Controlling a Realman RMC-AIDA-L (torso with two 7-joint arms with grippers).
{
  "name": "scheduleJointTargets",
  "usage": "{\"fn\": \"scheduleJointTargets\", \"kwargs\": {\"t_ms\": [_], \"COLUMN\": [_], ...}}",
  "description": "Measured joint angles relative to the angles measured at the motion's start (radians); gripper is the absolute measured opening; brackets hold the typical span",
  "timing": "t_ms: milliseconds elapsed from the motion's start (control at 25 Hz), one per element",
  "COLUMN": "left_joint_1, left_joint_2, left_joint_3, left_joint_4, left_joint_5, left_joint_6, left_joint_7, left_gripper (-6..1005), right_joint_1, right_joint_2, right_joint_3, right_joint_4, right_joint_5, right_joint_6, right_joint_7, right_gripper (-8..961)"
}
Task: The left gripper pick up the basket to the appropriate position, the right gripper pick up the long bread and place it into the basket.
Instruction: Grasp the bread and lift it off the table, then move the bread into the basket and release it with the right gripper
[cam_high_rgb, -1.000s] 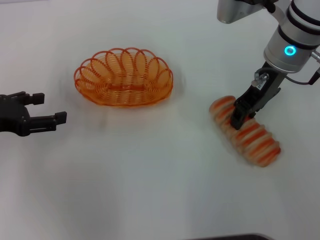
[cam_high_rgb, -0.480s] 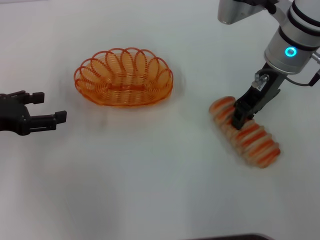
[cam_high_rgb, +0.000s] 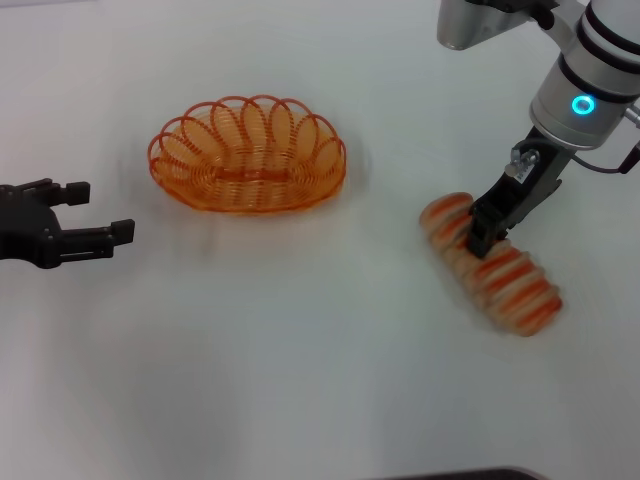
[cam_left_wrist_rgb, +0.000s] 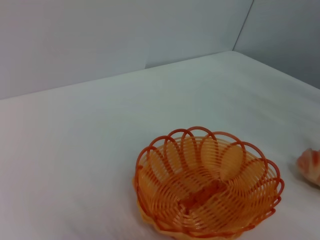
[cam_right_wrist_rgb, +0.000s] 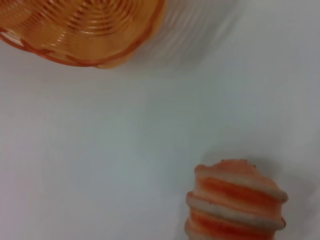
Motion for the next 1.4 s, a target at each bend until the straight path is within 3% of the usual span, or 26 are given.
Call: {"fn": "scheduleJointTargets", "kwargs": {"t_ms": [520, 720, 1080, 1400], "left_joint_1": [0.000, -0.001, -0.003, -0.002], "left_joint_2": [0.000, 0.000, 0.003, 0.003], "left_joint_3": [0.000, 0.000, 0.000, -0.002], "left_joint_4": [0.000, 0.000, 0.007, 0.011], "left_joint_5": [0.000, 0.000, 0.000, 0.000], "left_joint_6": [0.000, 0.000, 0.032, 0.055], "left_joint_7": [-0.001, -0.002, -0.014, -0.014], "left_gripper": [891, 891, 890, 891], "right_joint_1": [-0.007, -0.055, -0.083, -0.079], "right_joint_2": [-0.002, -0.008, -0.050, -0.058], "right_joint_3": [0.005, 0.025, 0.316, 0.408], "right_joint_4": [-0.004, -0.086, -0.123, -0.175], "right_joint_5": [0.000, 0.015, 0.017, 0.063], "right_joint_6": [-0.006, -0.015, 0.039, 0.135], "right_joint_7": [-0.022, -0.082, -0.344, -0.546], "right_gripper": [185, 186, 185, 186]}}
